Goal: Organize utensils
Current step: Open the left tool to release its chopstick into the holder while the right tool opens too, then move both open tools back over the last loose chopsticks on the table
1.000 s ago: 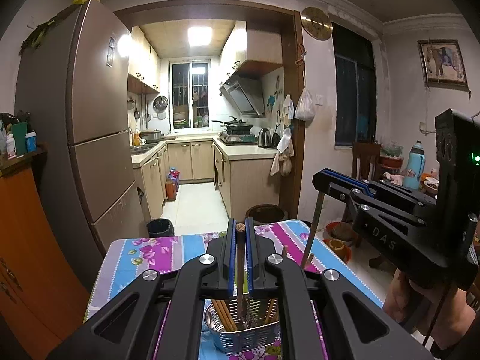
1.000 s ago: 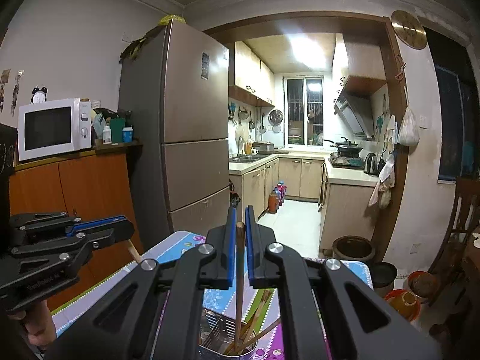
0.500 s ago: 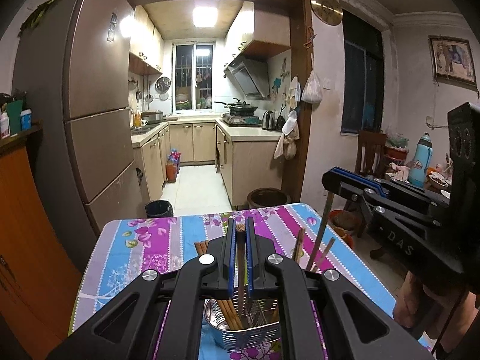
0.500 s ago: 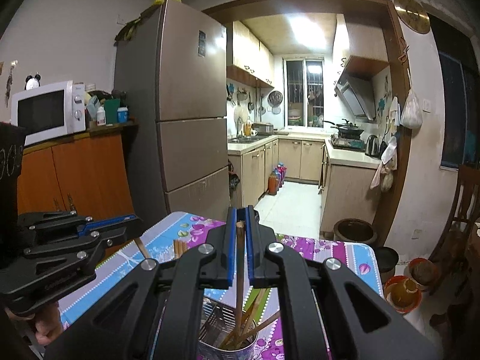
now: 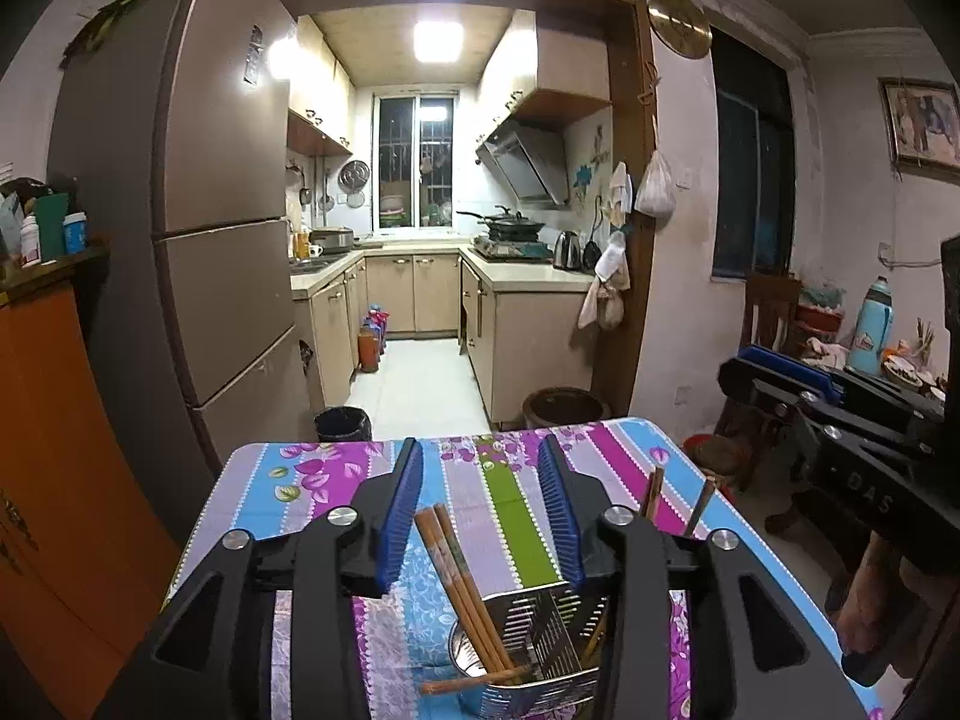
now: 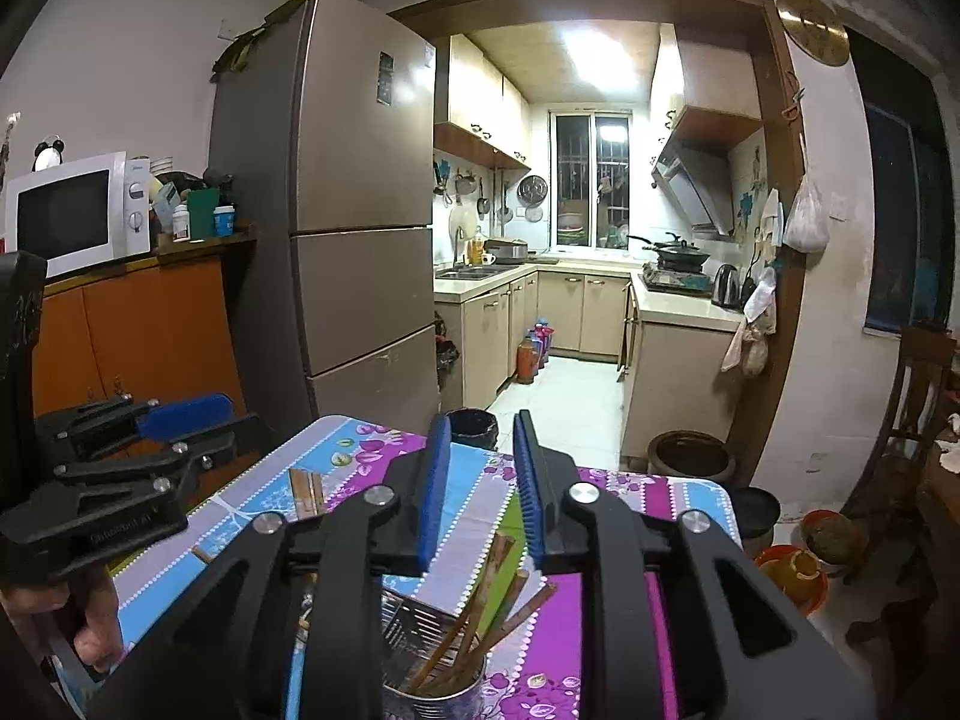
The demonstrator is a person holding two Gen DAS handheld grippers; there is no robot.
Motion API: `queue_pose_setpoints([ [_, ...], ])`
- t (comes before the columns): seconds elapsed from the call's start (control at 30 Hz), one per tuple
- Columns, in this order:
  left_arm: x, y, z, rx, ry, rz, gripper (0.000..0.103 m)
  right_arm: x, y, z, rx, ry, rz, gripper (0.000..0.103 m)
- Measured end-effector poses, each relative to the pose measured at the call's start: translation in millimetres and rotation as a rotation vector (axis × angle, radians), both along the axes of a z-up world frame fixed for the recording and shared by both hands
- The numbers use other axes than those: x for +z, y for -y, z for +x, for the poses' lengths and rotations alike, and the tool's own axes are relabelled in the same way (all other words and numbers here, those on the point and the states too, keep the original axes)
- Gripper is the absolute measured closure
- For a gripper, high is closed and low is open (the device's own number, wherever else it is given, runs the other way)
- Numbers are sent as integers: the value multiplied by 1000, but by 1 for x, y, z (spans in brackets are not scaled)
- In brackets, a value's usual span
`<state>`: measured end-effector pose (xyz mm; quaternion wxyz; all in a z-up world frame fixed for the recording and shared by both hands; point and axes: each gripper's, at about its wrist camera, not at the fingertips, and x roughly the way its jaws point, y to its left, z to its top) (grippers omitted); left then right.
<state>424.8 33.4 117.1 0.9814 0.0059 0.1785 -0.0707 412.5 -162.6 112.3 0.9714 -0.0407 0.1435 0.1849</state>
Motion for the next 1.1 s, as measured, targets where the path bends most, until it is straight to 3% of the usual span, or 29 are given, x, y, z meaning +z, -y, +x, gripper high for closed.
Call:
queue_pose_setpoints([
  [0.17, 1, -6, -8, 9, 13, -13, 48, -1, 3, -9, 0, 26, -8, 74],
  [0.53, 4, -20, -53, 26, 52, -34, 34, -1, 22, -48, 15, 46, 47, 35],
  [0.73, 4, -19, -81, 28, 69, -26, 28, -2, 23, -80, 32, 59, 52, 20],
  [1.1, 8, -13, -147, 26, 153, -19, 16, -3, 27, -137, 40, 105, 96, 9],
])
